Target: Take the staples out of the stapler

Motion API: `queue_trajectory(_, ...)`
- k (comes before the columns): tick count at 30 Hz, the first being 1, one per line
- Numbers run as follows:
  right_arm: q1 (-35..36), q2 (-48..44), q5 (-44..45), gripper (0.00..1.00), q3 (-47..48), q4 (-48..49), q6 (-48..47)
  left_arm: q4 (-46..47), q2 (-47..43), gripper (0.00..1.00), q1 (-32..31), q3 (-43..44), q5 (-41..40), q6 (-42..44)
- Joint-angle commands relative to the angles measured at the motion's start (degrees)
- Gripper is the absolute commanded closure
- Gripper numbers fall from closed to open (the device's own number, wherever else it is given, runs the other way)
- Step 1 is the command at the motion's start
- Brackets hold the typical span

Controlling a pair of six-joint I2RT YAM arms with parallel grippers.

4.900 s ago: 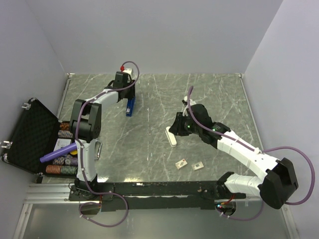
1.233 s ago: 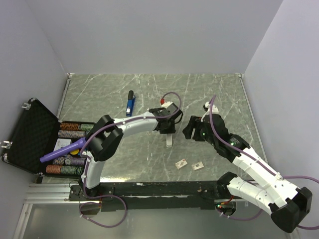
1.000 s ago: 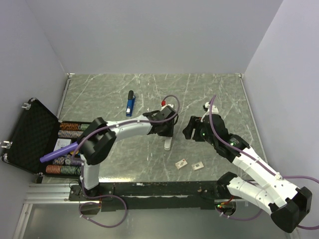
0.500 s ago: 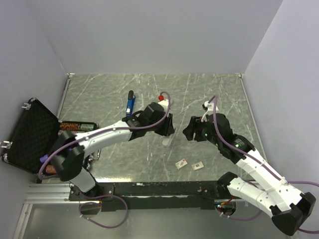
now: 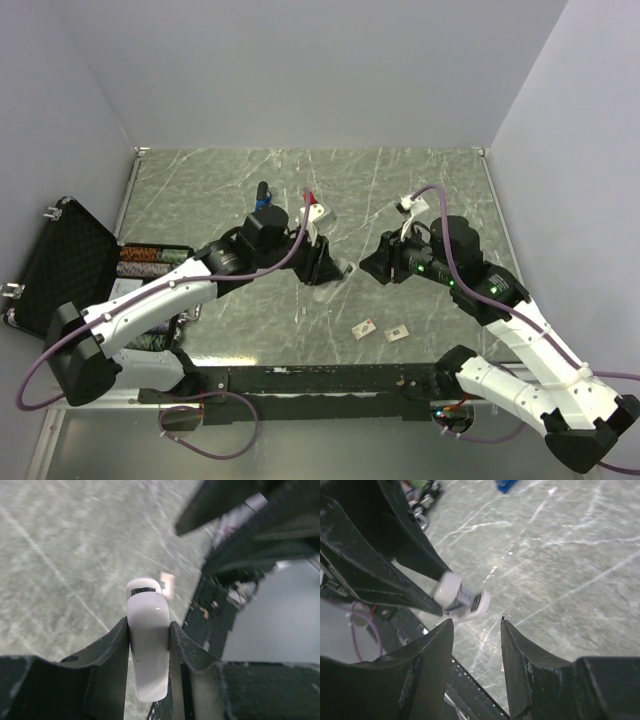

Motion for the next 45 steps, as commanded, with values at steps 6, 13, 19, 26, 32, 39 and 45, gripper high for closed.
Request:
queue_trajectory(6,-0.2,1.3,-14.0,0.51,4.8,-1.3,-8.0,0.0,-6.9,0.99,0.3,-2.4,16.8,7.3)
queue_trajectory(13,0.3,2.1,-22.3,0.52,3.9,1.8,-9.2,1.0,-9.7,0.99,1.1,-3.3,25.1,9.0)
queue_trajectory(19,1.9,2.7,-25.4,0.52,4.0,2.8,-10.2,0.4,-10.0,0.99,1.6,-3.0,28.6,9.9)
queue_trajectory(26,4.1,3.4,-26.5,0.54,4.0,3.9,-11.0,0.5,-9.7,0.99,2.5,-3.5,31.8,10.2)
queue_trajectory(32,5.8,3.5,-27.8,0.55,3.2,4.4,-11.8,0.5,-9.6,0.99,3.7,-3.8,33.8,10.4)
queue_trajectory(39,7.8,3.5,-28.8,0.57,2.0,5.2,-12.3,1.6,-9.6,0.99,4.7,-4.4,35.8,9.7)
queue_trajectory(45,8.7,4.3,-29.1,0.57,1.8,6.1,-12.6,3.1,-9.7,0.99,5.2,-4.7,38.0,8.8)
